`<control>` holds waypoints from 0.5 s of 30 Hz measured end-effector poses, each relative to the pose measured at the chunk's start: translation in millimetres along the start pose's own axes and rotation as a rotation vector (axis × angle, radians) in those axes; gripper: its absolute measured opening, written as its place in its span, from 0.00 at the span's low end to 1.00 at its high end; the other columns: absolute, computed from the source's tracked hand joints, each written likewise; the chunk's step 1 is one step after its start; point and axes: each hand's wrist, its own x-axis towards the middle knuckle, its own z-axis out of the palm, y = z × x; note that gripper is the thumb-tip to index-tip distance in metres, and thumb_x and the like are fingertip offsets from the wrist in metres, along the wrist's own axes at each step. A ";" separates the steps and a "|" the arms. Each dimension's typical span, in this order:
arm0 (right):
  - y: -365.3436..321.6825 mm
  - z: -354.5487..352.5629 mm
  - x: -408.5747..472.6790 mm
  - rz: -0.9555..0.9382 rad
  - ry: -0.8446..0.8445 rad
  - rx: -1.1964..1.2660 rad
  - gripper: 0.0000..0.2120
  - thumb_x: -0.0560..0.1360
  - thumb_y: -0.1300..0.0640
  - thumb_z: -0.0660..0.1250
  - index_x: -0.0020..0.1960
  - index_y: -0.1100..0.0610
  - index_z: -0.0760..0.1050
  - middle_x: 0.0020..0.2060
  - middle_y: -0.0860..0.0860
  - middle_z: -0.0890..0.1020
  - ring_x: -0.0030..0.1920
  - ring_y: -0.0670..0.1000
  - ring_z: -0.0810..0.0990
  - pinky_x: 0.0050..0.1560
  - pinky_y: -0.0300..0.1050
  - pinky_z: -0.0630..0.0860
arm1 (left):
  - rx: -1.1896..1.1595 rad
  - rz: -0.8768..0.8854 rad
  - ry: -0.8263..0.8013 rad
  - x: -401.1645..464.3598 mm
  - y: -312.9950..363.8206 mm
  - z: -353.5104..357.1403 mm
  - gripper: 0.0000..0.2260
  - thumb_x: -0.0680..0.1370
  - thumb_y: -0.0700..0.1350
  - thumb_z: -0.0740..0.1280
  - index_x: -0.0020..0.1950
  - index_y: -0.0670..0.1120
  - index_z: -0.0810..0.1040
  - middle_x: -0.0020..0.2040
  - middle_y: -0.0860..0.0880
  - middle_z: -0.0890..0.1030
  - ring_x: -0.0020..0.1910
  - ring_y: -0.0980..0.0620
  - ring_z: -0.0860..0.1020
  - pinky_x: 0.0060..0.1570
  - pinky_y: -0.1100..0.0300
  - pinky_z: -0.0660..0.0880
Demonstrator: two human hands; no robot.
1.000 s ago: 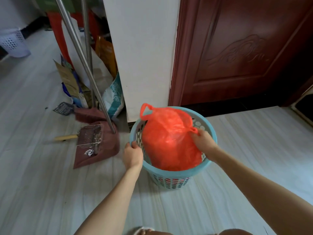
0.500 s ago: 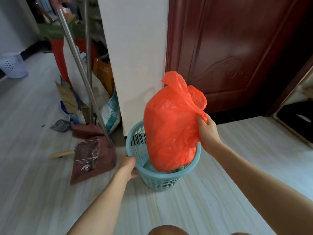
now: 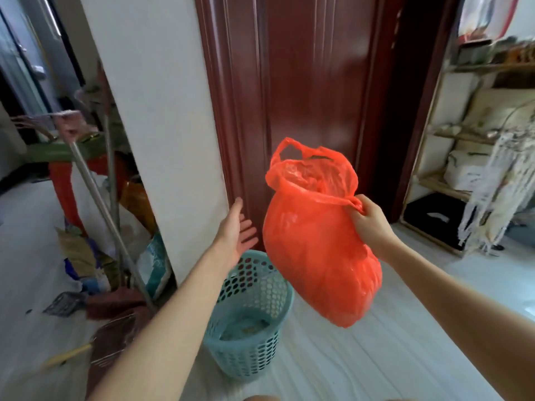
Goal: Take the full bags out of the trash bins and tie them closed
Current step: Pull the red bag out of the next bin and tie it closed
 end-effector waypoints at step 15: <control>181.7 -168.8 -103.7 0.257 -0.223 -0.376 0.12 0.74 0.67 0.63 0.37 0.54 0.75 0.33 0.50 0.79 0.36 0.43 0.76 0.40 0.45 0.68 | 0.223 -0.079 -0.296 -9.1 -129.3 184.8 0.07 0.75 0.39 0.65 0.38 0.46 0.76 0.24 0.50 0.78 0.24 0.54 0.76 0.30 0.63 0.71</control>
